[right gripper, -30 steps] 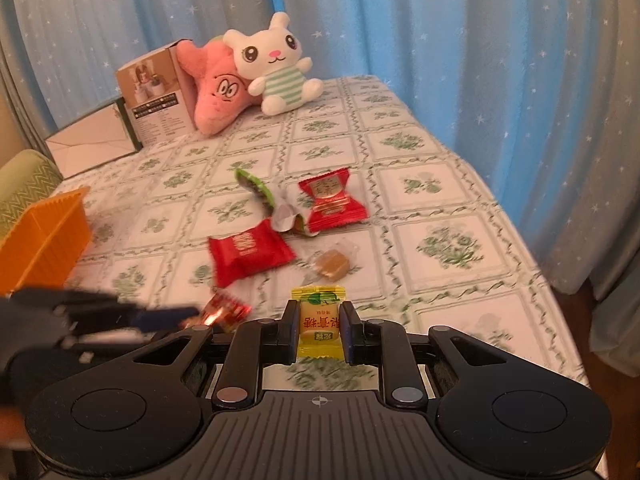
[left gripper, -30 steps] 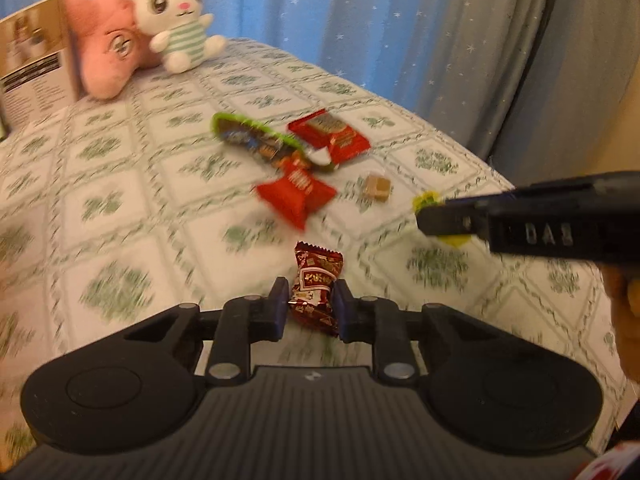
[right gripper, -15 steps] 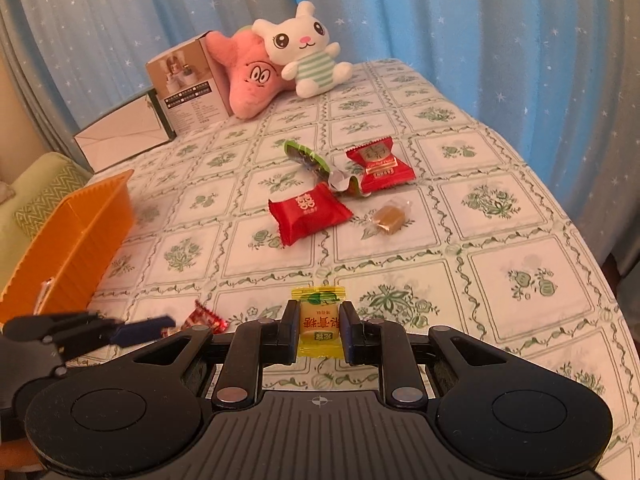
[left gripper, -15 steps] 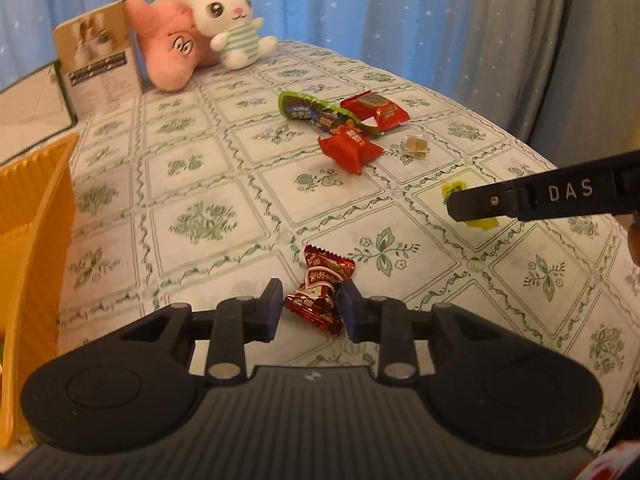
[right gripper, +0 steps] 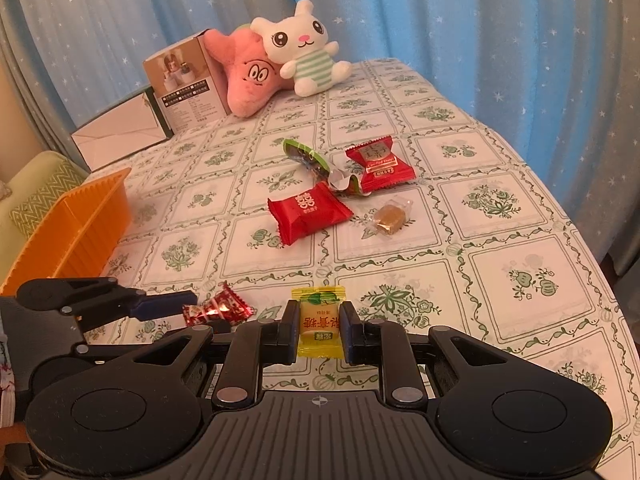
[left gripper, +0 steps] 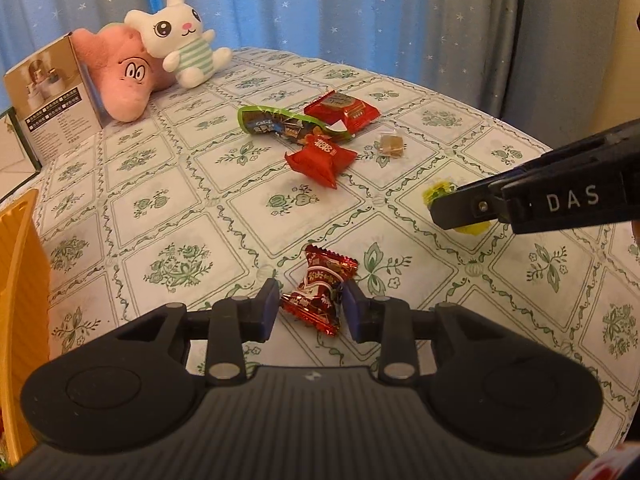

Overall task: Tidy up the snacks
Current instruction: 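Grasp the dark red chocolate packet with the left tool while the right tool holds the yellow candy, then carry both candies over the orange tray and open both tools to release them, then move both tools back toward the remaining candies, then grasp the red packet with the left tool while the right tool grasps the clear-wrapped caramel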

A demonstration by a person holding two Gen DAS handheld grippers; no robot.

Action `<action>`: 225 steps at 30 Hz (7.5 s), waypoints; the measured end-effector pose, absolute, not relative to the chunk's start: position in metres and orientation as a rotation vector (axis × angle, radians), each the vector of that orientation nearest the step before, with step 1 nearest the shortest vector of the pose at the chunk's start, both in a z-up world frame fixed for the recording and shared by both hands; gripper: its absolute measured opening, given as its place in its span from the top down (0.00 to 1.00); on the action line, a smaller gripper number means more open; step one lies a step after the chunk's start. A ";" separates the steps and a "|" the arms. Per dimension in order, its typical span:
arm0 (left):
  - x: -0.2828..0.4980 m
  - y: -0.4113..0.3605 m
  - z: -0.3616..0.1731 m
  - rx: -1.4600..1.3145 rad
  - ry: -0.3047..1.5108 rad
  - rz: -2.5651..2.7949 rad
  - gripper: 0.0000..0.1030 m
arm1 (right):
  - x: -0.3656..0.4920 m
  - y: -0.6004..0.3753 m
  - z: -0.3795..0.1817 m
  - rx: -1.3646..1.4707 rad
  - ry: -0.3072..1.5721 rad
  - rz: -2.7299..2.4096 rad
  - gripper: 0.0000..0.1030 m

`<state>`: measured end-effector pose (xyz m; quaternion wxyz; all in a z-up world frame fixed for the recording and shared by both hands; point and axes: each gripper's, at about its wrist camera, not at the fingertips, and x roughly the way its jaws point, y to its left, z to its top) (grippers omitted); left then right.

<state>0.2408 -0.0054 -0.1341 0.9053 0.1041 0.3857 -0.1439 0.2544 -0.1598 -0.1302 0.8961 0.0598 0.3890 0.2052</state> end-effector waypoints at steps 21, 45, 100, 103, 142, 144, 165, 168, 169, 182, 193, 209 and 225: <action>0.175 0.031 -0.086 -0.067 0.784 -0.118 0.82 | 0.204 -0.134 -0.108 0.054 0.700 0.434 0.80; 0.088 0.156 0.016 -0.172 0.697 0.156 0.82 | 0.141 -0.024 -0.024 0.025 0.648 0.583 0.80; 0.136 0.285 -0.009 -0.221 0.791 0.304 0.66 | 0.217 0.116 -0.055 -0.016 0.795 0.751 0.80; 0.133 0.284 -0.004 -0.216 0.780 0.307 0.66 | 0.215 0.117 -0.054 -0.013 0.793 0.753 0.80; 0.103 0.181 0.028 -0.152 0.717 0.187 0.63 | 0.168 -0.011 -0.020 0.003 0.748 0.548 0.39; 0.103 0.172 0.028 -0.144 0.718 0.171 0.63 | 0.165 -0.019 -0.018 0.002 0.743 0.538 0.39; 0.124 0.099 0.035 -0.096 0.713 0.030 0.63 | 0.158 -0.101 -0.019 0.054 0.748 0.392 0.39; 0.129 0.091 0.035 -0.086 0.717 0.014 0.63 | 0.160 -0.113 -0.020 0.067 0.749 0.366 0.39; 0.130 0.089 0.035 -0.085 0.717 0.010 0.63 | 0.161 -0.117 -0.020 0.070 0.748 0.358 0.39; 0.152 0.056 0.027 -0.064 0.733 -0.057 0.63 | 0.170 -0.153 -0.027 0.091 0.763 0.260 0.39; 0.181 0.033 0.009 -0.049 0.762 -0.102 0.63 | 0.193 -0.172 -0.041 0.121 0.781 0.218 0.39; 0.239 0.015 -0.022 -0.045 0.777 -0.146 0.63 | 0.240 -0.181 -0.075 0.140 0.804 0.203 0.39; 0.314 -0.014 -0.078 0.070 0.770 -0.297 0.63 | 0.289 -0.187 -0.112 0.139 0.758 0.209 0.39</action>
